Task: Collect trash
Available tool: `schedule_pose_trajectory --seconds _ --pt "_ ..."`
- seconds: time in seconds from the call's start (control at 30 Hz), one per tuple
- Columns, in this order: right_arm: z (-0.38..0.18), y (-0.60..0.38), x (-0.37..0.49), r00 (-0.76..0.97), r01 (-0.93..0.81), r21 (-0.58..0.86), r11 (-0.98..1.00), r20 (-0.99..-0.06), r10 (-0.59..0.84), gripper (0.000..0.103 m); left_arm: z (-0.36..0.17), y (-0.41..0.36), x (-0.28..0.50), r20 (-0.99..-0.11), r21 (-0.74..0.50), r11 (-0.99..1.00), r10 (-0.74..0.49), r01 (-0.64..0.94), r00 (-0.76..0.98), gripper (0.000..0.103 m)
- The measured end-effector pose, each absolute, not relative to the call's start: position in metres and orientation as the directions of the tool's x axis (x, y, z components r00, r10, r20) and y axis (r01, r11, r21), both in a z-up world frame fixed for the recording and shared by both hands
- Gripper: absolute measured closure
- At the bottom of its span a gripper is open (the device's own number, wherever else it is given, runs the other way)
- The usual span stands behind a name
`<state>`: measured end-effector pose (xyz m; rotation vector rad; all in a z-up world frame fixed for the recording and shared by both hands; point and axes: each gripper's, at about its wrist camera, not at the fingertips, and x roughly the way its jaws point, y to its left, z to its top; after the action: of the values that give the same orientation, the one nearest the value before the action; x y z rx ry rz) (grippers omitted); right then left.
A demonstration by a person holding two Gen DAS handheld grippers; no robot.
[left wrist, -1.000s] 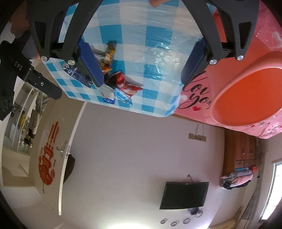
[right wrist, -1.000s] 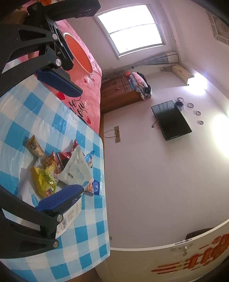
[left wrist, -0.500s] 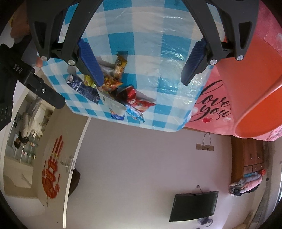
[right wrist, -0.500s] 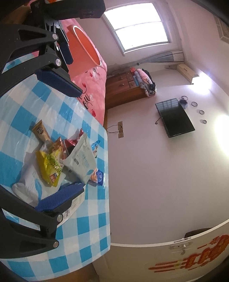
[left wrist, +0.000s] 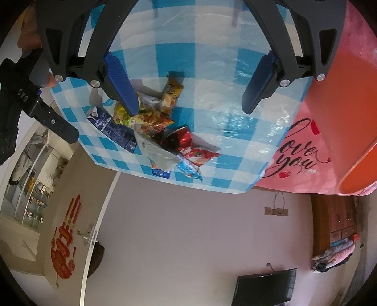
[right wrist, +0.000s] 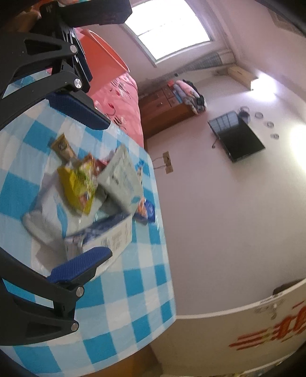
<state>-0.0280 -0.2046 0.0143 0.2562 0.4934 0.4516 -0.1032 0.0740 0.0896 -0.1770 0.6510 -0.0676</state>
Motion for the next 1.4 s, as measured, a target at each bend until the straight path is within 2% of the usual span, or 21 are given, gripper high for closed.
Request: schedule_pose_trajectory --seconds 0.23,0.4,0.53,0.7,0.87,1.0,1.4 --pt "-0.008 -0.243 -0.005 0.761 -0.248 0.438 0.864 -0.464 0.454 0.005 0.102 0.047 -0.066 -0.623 -0.145 0.987 -0.141 0.064 0.77 0.013" --pt "-0.019 -0.265 0.005 0.738 -0.208 0.506 0.837 -0.481 0.474 0.005 0.114 0.016 -0.031 -0.647 -0.032 0.988 -0.136 0.152 0.75 0.013" --pt "-0.027 -0.276 0.011 0.714 -0.193 0.545 0.816 -0.492 0.498 0.005 0.109 -0.009 0.007 -0.708 0.048 0.973 -0.126 0.225 0.695 0.013" --pt "-0.029 -0.278 0.012 0.699 -0.208 0.541 0.815 -0.5 0.511 0.005 0.087 -0.024 0.051 -0.798 0.083 0.964 -0.088 0.254 0.597 0.013" --pt "-0.029 -0.282 0.013 0.689 -0.222 0.548 0.806 -0.497 0.527 0.005 0.072 -0.032 0.076 -0.842 0.138 0.949 -0.038 0.283 0.538 0.013" --pt "-0.029 -0.285 0.014 0.68 -0.222 0.566 0.794 -0.494 0.543 0.005 0.061 -0.039 0.089 -0.864 0.192 0.927 0.005 0.322 0.503 0.013" --pt "-0.03 -0.286 0.014 0.66 -0.232 0.586 0.776 -0.491 0.568 0.005 0.044 -0.052 0.108 -0.888 0.23 0.902 0.041 0.364 0.458 0.013"
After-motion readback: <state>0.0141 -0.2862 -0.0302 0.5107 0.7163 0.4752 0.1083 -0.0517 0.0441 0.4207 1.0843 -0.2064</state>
